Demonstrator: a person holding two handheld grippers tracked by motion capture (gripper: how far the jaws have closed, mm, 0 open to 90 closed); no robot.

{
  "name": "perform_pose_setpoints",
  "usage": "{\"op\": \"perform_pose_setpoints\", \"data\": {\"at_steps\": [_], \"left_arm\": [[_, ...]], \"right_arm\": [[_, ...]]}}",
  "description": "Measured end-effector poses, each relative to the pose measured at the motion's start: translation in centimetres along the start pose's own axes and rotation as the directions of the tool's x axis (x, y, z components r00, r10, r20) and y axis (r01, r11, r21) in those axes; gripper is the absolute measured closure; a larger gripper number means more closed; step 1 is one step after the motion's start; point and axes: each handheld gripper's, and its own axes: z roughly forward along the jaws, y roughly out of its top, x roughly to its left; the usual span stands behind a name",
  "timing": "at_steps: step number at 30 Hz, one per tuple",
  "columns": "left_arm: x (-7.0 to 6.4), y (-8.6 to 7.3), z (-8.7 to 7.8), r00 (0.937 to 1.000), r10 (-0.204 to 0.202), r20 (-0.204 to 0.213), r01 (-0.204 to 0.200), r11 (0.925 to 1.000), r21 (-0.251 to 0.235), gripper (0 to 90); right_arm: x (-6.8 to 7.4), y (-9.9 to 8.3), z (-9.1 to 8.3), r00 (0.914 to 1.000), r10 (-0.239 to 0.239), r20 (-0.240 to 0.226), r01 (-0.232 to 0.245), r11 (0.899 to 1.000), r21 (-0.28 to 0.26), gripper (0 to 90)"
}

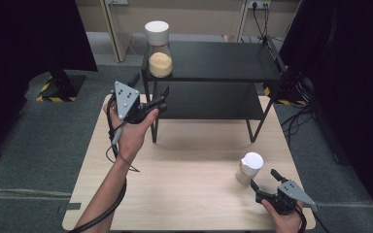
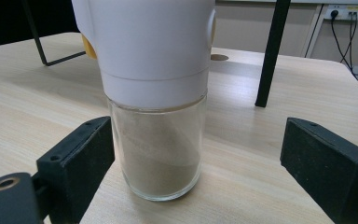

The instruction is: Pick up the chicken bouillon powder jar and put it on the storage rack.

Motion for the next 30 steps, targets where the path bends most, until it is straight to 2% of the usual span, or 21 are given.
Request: {"op": "perform_pose_setpoints", "data": {"at_steps": [16, 30], "left_arm": [[-0.4, -3.9, -2.2, 0.9996, -0.009, 0.025, 0.008, 0.9991, 0.042, 11.3], [-0.5, -8.6, -3.9, 0.998, -0.028, 0.056, 0.024, 0.9974, 0.067, 11.3]], "right_arm": [[0.0, 0.0, 0.0, 1.0, -0.002, 0.0, 0.002, 1.0, -0.002, 9.9], [0.1, 0.0, 0.0, 1.0, -0.006, 0.001, 0.006, 1.0, -0.001, 9.9]]}}
